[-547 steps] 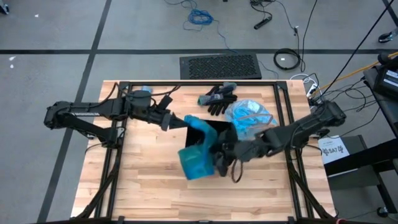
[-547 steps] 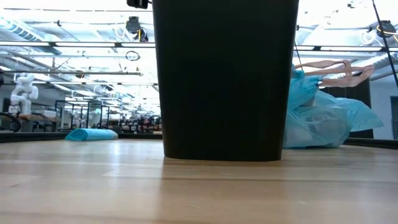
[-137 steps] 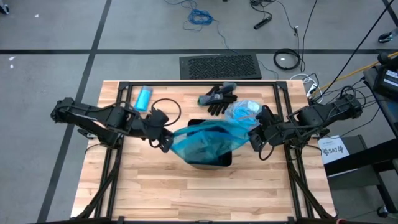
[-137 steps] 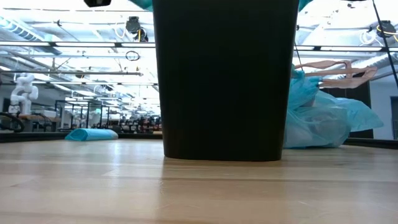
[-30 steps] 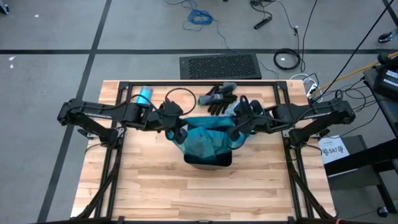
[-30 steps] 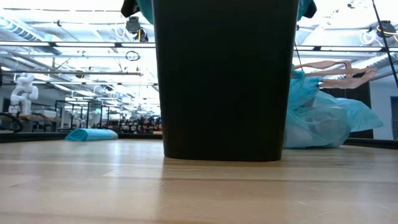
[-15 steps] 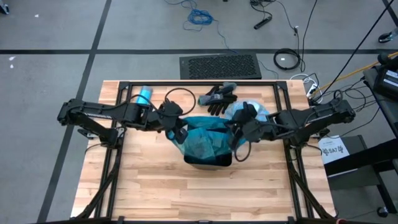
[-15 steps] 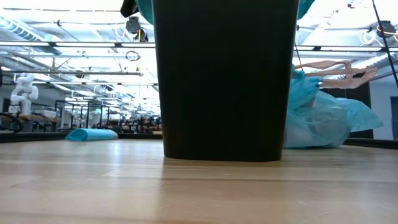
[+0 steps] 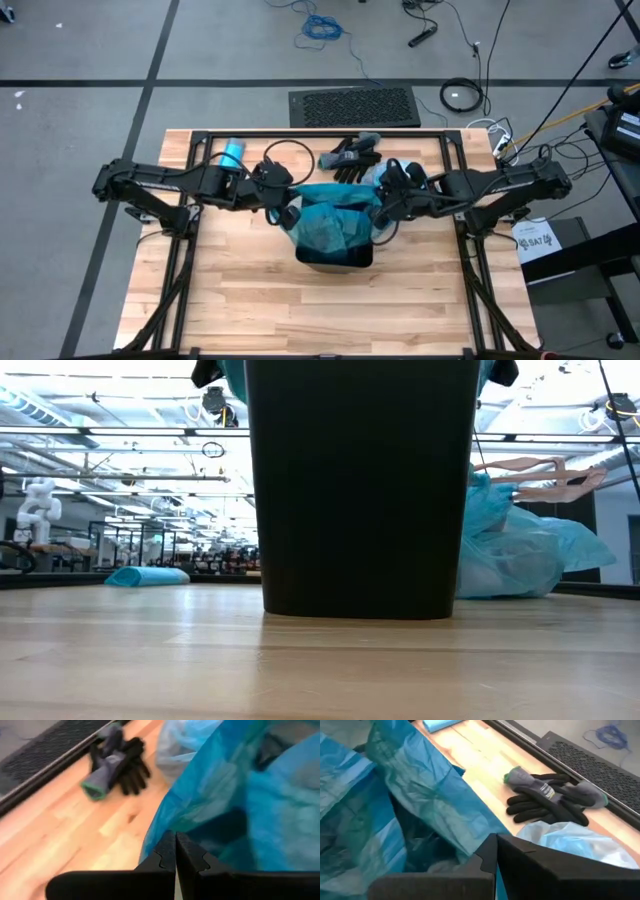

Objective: Place trash/remove bag and relplace
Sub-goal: Put the blue trash bag into the black trash bin

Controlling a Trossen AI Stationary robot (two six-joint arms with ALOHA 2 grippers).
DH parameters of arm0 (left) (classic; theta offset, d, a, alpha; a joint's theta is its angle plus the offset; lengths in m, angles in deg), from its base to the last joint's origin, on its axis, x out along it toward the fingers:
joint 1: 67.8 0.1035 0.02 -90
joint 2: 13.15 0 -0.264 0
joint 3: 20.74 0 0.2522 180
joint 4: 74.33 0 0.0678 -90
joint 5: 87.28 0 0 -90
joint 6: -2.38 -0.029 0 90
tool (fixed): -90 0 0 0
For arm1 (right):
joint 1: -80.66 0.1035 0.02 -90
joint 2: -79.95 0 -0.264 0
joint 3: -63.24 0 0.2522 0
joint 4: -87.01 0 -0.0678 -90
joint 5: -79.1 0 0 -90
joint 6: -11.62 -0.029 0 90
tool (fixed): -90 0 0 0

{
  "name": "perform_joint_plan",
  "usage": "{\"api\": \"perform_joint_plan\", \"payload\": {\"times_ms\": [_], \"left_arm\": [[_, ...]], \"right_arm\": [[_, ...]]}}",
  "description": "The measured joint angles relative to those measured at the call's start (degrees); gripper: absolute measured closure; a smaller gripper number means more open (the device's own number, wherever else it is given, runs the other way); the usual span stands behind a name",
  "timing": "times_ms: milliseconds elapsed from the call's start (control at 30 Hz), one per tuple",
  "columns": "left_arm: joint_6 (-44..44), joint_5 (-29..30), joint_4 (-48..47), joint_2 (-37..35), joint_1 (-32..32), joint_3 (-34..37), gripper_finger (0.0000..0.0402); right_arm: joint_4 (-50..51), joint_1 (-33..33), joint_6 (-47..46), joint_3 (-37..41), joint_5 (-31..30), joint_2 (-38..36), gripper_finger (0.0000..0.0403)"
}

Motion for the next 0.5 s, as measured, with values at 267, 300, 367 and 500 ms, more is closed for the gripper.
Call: {"api": "perform_joint_plan", "payload": {"times_ms": [267, 300, 367, 500], "left_arm": [[1.97, 0.63, -5.21, 1.10, 0.45, 0.01, 0.0400], [2.17, 0.51, -5.58, 1.49, 0.43, 0.06, 0.0400], [2.21, -0.05, -5.24, 2.32, 0.45, 0.07, 0.0400], [2.77, -2.96, -5.45, 4.83, 0.45, 0.07, 0.0400]], "right_arm": [[2.84, -0.94, -3.96, 0.00, 2.91, 0.98, 0.0403], [3.27, -0.94, -4.53, 0.00, 3.53, 1.29, 0.0403], [3.54, -0.96, -5.11, 0.27, 4.53, 1.89, 0.0403], [2.94, -0.96, -7.60, 2.32, 6.59, 2.77, 0.0403]]}}
